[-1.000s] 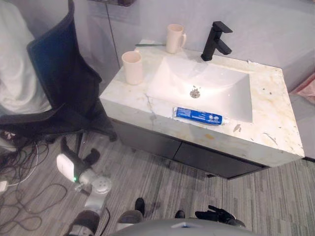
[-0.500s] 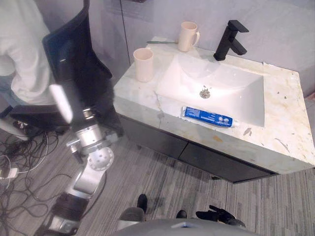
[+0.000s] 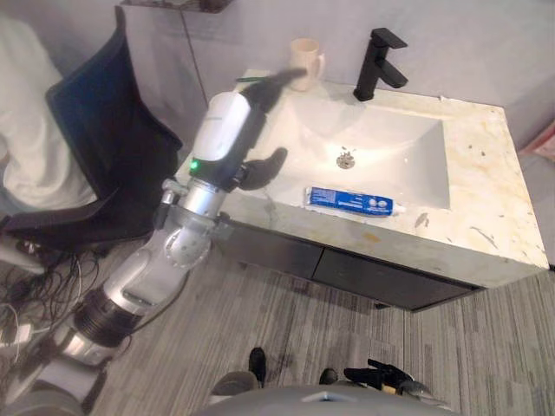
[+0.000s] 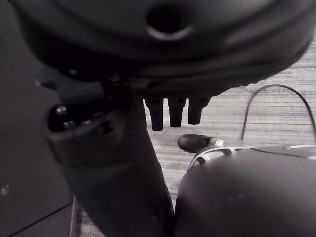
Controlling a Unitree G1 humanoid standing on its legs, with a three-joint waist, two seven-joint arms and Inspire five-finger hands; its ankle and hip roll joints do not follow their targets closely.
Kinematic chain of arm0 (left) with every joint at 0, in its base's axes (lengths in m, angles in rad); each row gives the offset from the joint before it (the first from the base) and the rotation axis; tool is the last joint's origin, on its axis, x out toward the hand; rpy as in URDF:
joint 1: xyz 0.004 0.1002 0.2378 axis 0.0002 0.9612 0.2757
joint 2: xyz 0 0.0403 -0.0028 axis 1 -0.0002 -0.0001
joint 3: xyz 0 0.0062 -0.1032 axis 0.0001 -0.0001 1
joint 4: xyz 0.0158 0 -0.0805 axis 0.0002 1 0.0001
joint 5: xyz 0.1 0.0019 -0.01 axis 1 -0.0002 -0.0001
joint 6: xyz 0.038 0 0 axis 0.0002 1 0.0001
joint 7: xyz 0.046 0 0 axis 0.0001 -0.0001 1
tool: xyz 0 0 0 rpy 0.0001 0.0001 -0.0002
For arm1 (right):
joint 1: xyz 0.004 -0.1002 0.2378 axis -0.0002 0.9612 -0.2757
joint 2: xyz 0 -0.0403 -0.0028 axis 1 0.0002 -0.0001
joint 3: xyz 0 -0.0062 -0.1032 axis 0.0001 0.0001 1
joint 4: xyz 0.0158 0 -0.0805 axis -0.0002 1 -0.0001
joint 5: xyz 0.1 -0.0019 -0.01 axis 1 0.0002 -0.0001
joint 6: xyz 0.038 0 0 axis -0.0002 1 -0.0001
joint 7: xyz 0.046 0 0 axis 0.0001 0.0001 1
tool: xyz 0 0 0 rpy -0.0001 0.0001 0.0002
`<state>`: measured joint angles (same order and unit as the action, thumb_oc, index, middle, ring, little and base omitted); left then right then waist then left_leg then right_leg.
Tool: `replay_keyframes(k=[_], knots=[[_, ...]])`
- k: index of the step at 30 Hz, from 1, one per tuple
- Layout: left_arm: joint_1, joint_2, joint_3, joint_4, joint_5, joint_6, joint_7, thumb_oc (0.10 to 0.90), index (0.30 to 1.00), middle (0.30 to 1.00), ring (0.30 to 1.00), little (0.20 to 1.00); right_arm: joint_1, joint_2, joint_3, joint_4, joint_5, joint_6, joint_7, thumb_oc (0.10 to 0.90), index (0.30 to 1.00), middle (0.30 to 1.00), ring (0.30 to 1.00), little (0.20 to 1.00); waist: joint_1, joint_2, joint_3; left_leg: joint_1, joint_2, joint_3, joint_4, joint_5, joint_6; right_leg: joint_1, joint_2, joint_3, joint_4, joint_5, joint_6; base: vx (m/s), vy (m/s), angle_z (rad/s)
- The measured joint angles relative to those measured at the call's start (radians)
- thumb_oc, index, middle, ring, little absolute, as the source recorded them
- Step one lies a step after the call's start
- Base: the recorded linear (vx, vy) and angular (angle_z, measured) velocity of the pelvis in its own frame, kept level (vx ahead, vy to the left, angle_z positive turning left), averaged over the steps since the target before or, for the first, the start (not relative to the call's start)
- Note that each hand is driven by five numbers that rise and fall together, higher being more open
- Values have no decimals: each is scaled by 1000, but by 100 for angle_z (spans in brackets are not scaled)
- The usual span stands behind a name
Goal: Organize the bathroom.
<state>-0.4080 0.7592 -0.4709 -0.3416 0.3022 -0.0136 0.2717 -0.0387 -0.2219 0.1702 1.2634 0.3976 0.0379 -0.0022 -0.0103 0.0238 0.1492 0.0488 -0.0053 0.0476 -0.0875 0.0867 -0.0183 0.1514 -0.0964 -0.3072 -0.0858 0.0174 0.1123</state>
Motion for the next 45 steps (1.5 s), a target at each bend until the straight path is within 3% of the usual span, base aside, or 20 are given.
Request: replay_keyframes(k=[4, 7, 10, 19, 32, 41, 45], knots=[[-42, 37, -47, 38, -84, 19, -104, 800, 900, 900, 900, 900, -13, -14, 1, -1, -21, 16, 2, 800, 900, 900, 900, 900, -24, 24, -15, 6, 0, 14, 0, 0, 0, 0, -3, 11, 0, 3, 3, 8, 28, -11], [-144, 99, -150, 128, -180, 22, -214, 800, 900, 900, 900, 900, -18, -33, 0, 7, -40, 27, 15, 800, 900, 900, 900, 900, -34, 45, -29, 12, 2, 26, -1, -4, -4, 1, -2, 19, 0, 4, 3, 20, 19, -10], [-163, 99, -181, 197, -228, 40, -283, 800, 900, 900, 900, 900, -26, -52, 0, 9, -50, 41, 18, 800, 900, 900, 900, 900, -50, 62, -41, 14, 4, 37, -2, -5, -6, -3, -2, 34, 0, 6, 3, 21, 12, -11], [-193, 46, -293, 346, -290, 69, -411, 800, 900, 900, 900, 900, -39, -53, 10, 12, -73, 60, 26, 800, 900, 900, 900, 900, -53, 62, -44, 14, 16, 44, 0, -5, -6, -7, 10, 38, 0, 11, -5, 7, -2, -3], [-193, -7, -295, 372, -305, 84, -396, 800, 900, 900, 900, 900, -42, -50, 22, 20, -76, 61, 23, 800, 900, 900, 900, 900, -60, 57, -53, 15, 16, 45, -1, -4, -5, -6, 9, 39, 0, 12, -6, 0, 0, 0], [-193, -2, -243, 304, -393, 108, -324, 800, 900, 900, 900, 900, -36, -48, 27, 21, -76, 54, 22, 800, 900, 900, 900, 900, -73, 56, -55, 15, 17, 47, 0, -4, -5, -7, 9, 40, 0, 12, -6, 0, 0, 0], [-219, 2, -218, 251, -464, 148, -330, 800, 900, 900, 900, 900, -34, -48, 27, 21, -75, 47, 22, 800, 900, 900, 900, 900, -71, 56, -55, 15, 16, 47, 0, -4, -5, -7, 9, 40, 0, 12, -5, 0, 0, 0]])
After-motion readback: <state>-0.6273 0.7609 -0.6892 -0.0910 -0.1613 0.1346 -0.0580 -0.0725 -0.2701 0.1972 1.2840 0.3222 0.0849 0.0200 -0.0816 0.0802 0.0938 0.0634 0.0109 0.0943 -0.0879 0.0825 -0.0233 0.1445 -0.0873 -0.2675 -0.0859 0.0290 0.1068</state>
